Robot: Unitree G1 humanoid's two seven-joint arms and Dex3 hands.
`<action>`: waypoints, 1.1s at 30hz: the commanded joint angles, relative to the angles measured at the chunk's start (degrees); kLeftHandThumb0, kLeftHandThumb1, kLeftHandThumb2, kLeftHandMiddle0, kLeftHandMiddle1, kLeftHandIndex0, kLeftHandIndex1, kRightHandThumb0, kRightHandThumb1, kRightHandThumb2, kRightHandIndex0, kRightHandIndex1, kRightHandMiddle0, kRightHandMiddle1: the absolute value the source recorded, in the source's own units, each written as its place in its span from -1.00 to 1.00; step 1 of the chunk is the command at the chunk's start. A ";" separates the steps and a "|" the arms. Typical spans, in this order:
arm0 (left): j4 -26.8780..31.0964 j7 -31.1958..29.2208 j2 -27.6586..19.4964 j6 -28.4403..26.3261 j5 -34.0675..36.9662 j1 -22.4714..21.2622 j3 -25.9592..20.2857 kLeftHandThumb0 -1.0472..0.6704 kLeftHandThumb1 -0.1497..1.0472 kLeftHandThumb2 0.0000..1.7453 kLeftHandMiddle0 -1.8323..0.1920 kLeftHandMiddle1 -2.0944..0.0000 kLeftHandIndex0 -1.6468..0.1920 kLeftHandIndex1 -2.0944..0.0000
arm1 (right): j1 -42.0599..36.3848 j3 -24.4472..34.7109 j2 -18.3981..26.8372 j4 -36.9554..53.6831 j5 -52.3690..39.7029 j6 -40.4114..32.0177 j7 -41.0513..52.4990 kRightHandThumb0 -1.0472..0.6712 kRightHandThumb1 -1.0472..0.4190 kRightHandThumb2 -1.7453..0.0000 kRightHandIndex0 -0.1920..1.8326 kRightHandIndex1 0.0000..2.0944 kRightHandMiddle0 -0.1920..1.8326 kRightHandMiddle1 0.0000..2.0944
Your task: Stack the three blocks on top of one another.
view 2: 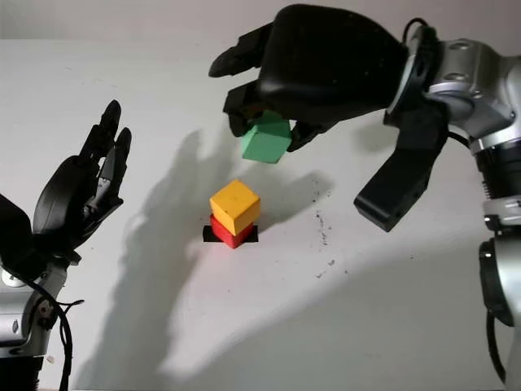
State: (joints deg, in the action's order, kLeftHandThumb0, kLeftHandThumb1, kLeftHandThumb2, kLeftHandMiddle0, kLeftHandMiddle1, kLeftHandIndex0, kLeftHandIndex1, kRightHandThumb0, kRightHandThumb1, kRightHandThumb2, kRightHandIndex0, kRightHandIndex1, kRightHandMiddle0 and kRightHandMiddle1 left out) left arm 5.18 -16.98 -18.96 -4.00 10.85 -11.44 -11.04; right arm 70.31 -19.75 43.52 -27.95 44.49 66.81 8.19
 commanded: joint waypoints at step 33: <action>0.84 3.00 2.65 1.02 -1.24 1.02 1.31 -0.72 1.00 -0.27 1.00 1.00 1.00 1.00 | 5.96 -4.03 -5.75 -5.22 -6.52 11.48 9.68 -0.37 -0.92 0.93 -0.51 -0.92 -0.37 0.36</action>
State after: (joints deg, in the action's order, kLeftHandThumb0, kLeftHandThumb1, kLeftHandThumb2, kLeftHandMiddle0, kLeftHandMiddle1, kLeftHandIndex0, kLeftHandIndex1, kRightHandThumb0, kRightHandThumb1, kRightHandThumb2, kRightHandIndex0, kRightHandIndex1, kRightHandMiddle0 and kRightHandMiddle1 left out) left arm 5.19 -14.07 -16.39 -3.19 9.86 -11.20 -9.91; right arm 75.36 -24.26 37.92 -32.80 38.33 77.64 18.40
